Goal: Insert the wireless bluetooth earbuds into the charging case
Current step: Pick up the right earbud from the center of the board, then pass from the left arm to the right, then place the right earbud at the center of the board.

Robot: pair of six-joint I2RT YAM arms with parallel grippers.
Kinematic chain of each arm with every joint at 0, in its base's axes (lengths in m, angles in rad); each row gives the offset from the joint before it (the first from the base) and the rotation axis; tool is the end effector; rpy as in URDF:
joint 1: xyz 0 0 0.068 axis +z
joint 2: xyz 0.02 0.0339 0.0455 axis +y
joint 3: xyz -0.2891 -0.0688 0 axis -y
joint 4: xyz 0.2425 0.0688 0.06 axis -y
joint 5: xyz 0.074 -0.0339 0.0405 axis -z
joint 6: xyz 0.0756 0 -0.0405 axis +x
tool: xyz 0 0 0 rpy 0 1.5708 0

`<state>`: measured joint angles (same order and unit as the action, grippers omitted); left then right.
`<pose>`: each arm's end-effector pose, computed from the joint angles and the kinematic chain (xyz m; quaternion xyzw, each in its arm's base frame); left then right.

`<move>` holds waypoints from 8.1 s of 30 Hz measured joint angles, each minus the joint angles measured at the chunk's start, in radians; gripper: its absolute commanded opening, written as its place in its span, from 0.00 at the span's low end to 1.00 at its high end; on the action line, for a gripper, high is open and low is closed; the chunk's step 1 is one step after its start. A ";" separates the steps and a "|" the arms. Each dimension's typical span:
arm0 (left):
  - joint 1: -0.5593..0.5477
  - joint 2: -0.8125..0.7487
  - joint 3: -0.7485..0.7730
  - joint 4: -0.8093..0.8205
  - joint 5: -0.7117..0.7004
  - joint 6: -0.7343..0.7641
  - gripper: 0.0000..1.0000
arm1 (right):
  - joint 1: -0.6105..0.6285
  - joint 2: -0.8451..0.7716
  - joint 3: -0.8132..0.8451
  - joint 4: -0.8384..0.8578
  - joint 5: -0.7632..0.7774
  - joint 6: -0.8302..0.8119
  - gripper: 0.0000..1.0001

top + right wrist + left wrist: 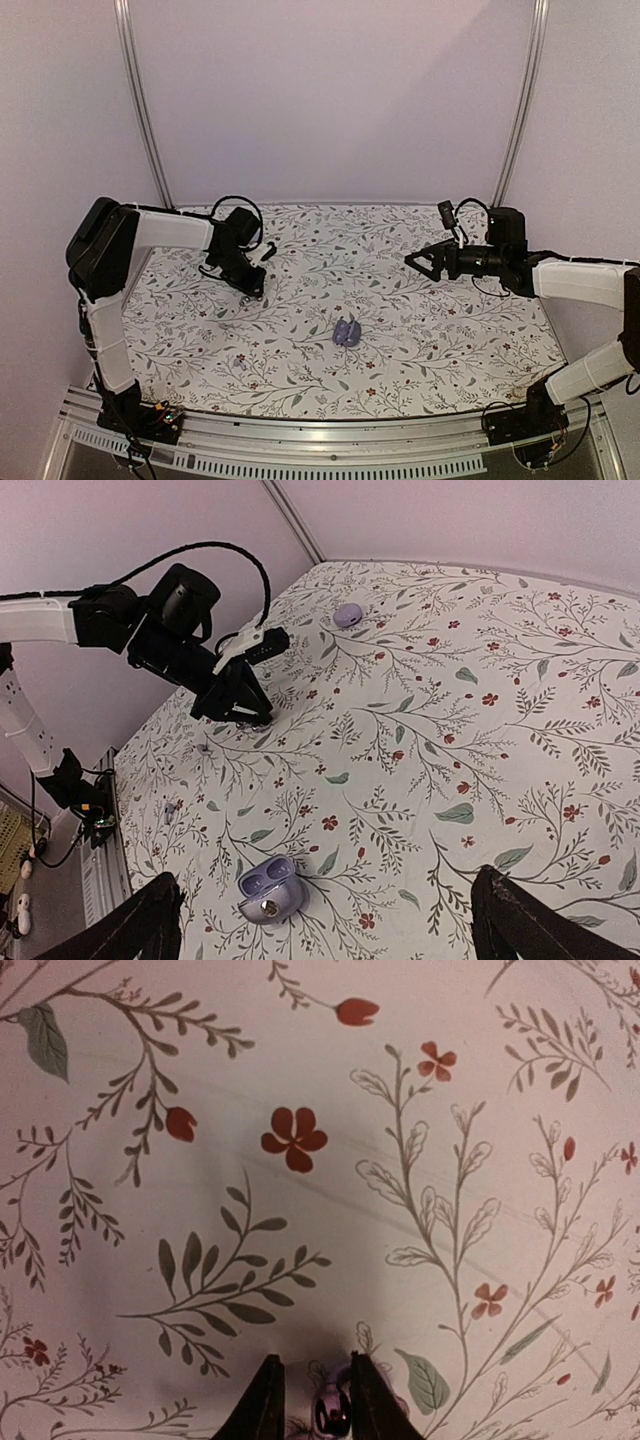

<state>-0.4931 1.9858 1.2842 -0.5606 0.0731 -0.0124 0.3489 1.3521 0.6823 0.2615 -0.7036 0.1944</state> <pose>0.3549 -0.1970 0.1250 0.2405 0.9577 -0.0734 0.1397 0.2703 0.1504 0.2399 -0.2492 0.7676 0.4157 0.4193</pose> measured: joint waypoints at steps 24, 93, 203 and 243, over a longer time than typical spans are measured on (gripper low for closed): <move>-0.011 0.001 0.006 -0.005 -0.039 0.000 0.26 | 0.004 0.005 0.000 -0.011 -0.007 0.000 0.99; -0.378 -0.351 -0.151 0.515 -0.019 0.196 0.04 | 0.085 0.281 0.065 0.375 -0.321 0.466 0.62; 0.066 -0.914 -0.510 0.491 -0.146 -0.326 1.00 | 0.654 0.948 1.164 -0.995 0.222 -0.265 0.00; 0.077 -0.914 -0.515 0.496 -0.085 -0.329 1.00 | 0.661 0.992 1.214 -1.085 0.306 -0.270 0.15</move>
<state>-0.4164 1.0714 0.7689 -0.0650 -0.0116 -0.3416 1.0100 2.3444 1.8965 -0.8238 -0.3973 -0.0761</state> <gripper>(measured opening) 0.996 0.084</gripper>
